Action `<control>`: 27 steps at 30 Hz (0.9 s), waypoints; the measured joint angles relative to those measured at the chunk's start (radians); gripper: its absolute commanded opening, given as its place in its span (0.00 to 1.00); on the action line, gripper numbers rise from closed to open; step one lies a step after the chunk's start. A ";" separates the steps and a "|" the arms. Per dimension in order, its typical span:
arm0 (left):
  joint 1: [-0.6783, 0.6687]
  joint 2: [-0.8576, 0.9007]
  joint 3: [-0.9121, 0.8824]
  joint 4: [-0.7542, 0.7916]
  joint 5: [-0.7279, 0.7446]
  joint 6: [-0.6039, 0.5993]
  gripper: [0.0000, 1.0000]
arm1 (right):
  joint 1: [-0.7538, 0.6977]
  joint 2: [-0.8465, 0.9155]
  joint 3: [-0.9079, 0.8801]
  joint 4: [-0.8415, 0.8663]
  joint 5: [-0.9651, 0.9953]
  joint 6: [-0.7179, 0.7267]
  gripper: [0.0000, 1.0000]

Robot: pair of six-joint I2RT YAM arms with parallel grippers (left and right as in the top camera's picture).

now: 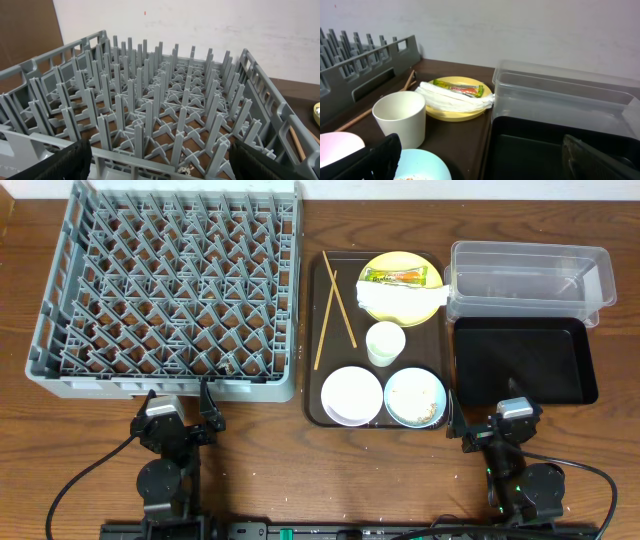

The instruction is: Sort waste into correct bins and load items into the dishwasher

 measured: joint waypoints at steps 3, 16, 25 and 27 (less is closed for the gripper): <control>0.000 0.000 0.000 0.000 0.000 0.000 0.89 | 0.000 0.000 0.000 0.000 0.000 0.000 0.99; 0.000 0.000 0.000 0.000 0.000 0.000 0.89 | 0.000 0.000 0.000 0.015 0.016 0.000 0.99; 0.000 0.000 0.000 0.000 0.000 0.000 0.89 | 0.000 0.002 0.036 -0.027 -0.050 0.015 0.99; 0.000 0.000 0.000 0.000 0.000 0.000 0.89 | 0.000 0.010 0.071 -0.048 -0.063 0.025 0.99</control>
